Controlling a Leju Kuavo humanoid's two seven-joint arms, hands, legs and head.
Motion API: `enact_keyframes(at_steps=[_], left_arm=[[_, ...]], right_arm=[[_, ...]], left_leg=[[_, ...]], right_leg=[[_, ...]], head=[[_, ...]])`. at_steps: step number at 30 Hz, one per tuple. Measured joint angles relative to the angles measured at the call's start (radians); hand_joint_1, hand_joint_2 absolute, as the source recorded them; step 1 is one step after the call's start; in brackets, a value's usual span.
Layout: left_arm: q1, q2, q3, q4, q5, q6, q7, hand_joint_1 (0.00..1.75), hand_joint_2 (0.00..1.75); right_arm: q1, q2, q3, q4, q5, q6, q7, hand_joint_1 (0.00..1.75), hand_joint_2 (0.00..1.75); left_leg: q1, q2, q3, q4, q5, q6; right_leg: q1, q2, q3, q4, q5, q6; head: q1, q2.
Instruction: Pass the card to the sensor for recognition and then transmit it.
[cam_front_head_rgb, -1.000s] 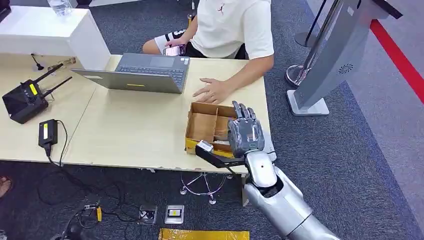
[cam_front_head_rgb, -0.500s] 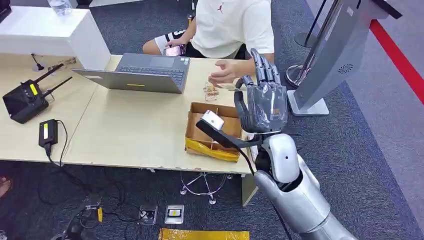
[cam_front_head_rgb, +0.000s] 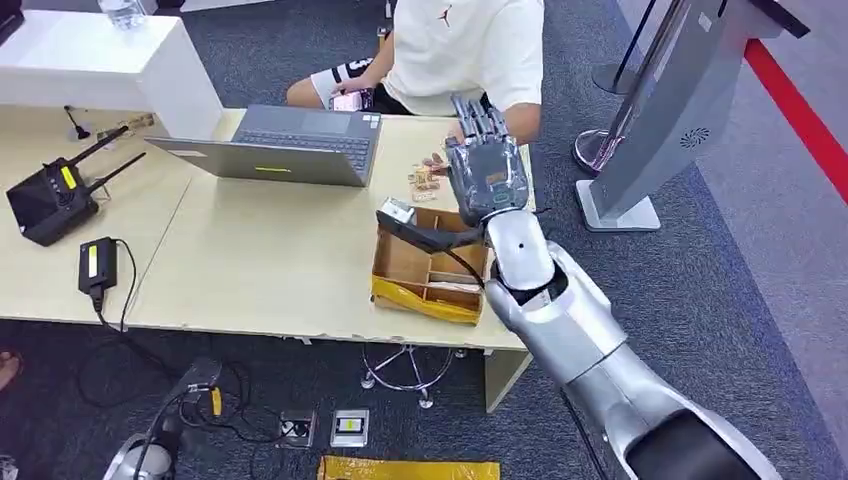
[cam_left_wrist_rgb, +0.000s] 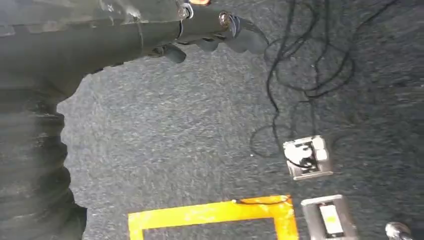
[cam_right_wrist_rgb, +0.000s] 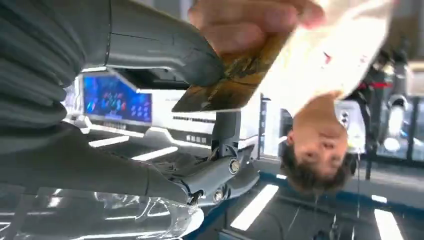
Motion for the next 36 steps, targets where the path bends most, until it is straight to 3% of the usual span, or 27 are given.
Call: enact_keyframes(at_steps=[7,8,9,17,21,28,32,36], left_arm=[[-0.014,-0.009,0.0,0.036,0.01,0.002,-0.018,0.0,1.75],[-0.014,-0.009,0.0,0.04,0.011,0.002,-0.018,0.0,1.75],[-0.014,-0.009,0.0,0.043,0.012,0.002,-0.019,0.0,1.75],[-0.011,-0.009,0.0,0.064,0.019,0.018,-0.028,0.0,1.75],[-0.001,-0.009,0.005,0.072,0.023,0.024,-0.03,0.0,1.75],[0.04,-0.003,0.025,0.082,0.022,0.031,-0.03,0.0,1.75],[0.079,0.012,0.043,0.082,0.038,0.046,-0.03,0.0,1.75],[0.116,0.027,0.069,0.076,0.06,0.07,-0.03,0.0,1.75]], right_arm=[[-0.074,0.022,0.025,0.188,0.046,0.002,0.039,1.75,1.75],[-0.079,0.022,0.027,0.201,0.052,0.002,0.043,0.7,1.75],[-0.085,0.021,0.029,0.215,0.057,0.002,0.047,0.0,1.75],[-0.107,0.016,0.032,0.273,0.084,-0.06,0.072,0.0,1.75],[-0.103,-0.02,0.003,0.243,0.123,-0.109,0.088,0.0,1.75],[0.018,-0.169,-0.162,-0.044,0.153,-0.093,0.152,0.0,1.75],[0.131,-0.279,-0.296,-0.217,0.061,-0.017,0.179,0.0,1.75],[0.242,-0.367,-0.418,-0.309,-0.026,-0.01,0.207,0.0,1.75]], left_leg=[[0.0,0.0,0.0,0.0,0.0,0.0],[0.0,0.0,0.0,0.0,0.0,0.0],[0.0,0.0,0.0,0.0,0.0,0.0],[0.0,0.001,0.0,0.0,0.0,0.0],[0.0,0.001,0.0,0.001,0.0,0.0],[-0.001,0.002,0.002,0.001,-0.002,0.0],[-0.001,0.001,0.001,0.001,-0.002,0.001],[-0.001,0.004,0.003,0.001,-0.004,0.002]], right_leg=[[0.0,0.0,0.0,0.0,0.0,0.0],[0.0,0.0,0.0,0.0,0.0,0.0],[0.0,0.001,0.0,-0.001,0.0,0.0],[0.0,0.001,-0.001,0.0,0.0,0.0],[0.0,0.001,-0.001,-0.001,0.0,0.0],[-0.001,0.002,0.0,-0.003,0.0,0.0],[-0.001,0.0,0.0,-0.003,0.0,0.0],[-0.001,0.002,0.001,-0.003,0.0,0.0]], head=[[0.0,0.0],[0.0,0.0],[0.0,0.0],[0.0,0.0],[-0.001,0.0],[0.0,0.0],[0.0,0.0],[-0.001,0.0]])
